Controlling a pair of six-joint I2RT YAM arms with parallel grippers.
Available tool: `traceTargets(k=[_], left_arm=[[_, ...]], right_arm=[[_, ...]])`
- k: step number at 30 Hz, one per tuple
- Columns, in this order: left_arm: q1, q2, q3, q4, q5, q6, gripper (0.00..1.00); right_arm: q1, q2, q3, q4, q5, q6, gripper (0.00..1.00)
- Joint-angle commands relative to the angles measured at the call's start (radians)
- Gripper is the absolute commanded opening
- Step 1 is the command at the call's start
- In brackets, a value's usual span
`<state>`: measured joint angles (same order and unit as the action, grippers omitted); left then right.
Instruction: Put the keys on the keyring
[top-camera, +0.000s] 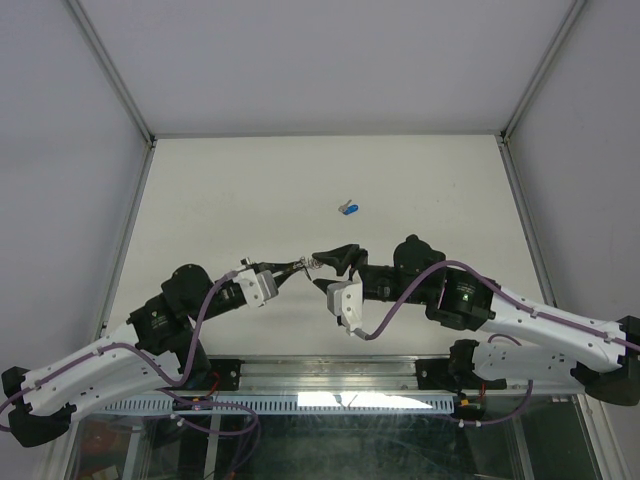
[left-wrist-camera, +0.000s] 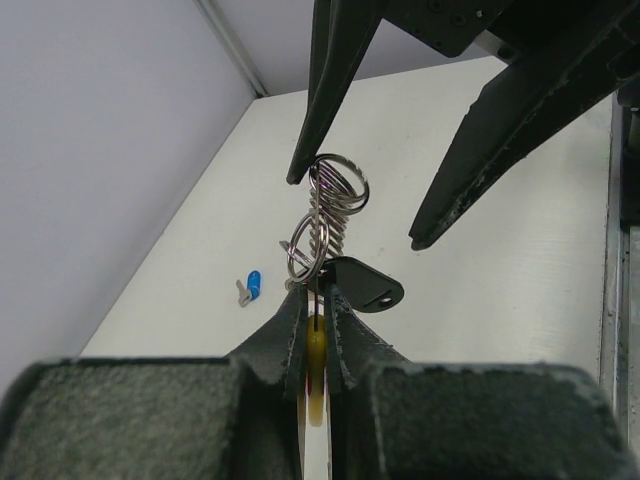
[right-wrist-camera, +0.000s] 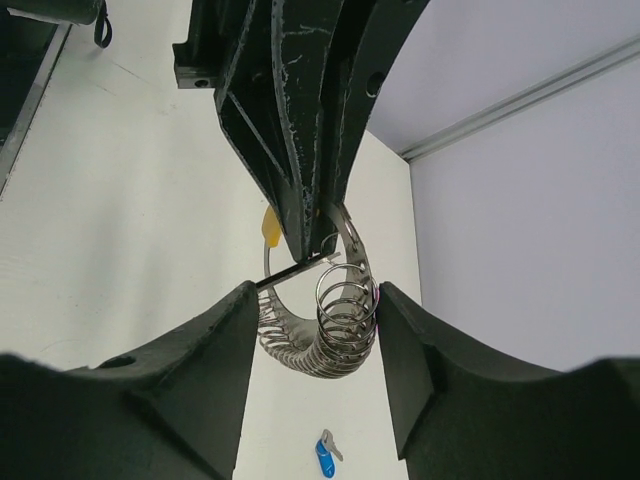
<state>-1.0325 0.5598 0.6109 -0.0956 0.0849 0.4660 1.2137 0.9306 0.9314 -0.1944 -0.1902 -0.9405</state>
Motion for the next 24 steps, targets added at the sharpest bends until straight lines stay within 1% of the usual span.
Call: traceTargets(k=[1,4,15,24], left_arm=[[0.006,-0.005,0.055,0.035,0.017,0.019,0.00],[0.006,-0.001,0.054,0.035,0.018,0.018,0.00],[0.006,0.000,0.055,0.032,0.019,0.016,0.00],[0.006,0.003,0.054,0.032,0.017,0.015,0.00]], right_arm=[[0.006,-0.004,0.047,0.023,-0.004,0.003,0.52],[0.006,-0.004,0.044,0.039,0.000,0.006,0.49],[0.006,-0.003,0.035,0.084,-0.001,0.017,0.46],[0.007,-0.007,0.028,0.101,0.010,0.025,0.34]])
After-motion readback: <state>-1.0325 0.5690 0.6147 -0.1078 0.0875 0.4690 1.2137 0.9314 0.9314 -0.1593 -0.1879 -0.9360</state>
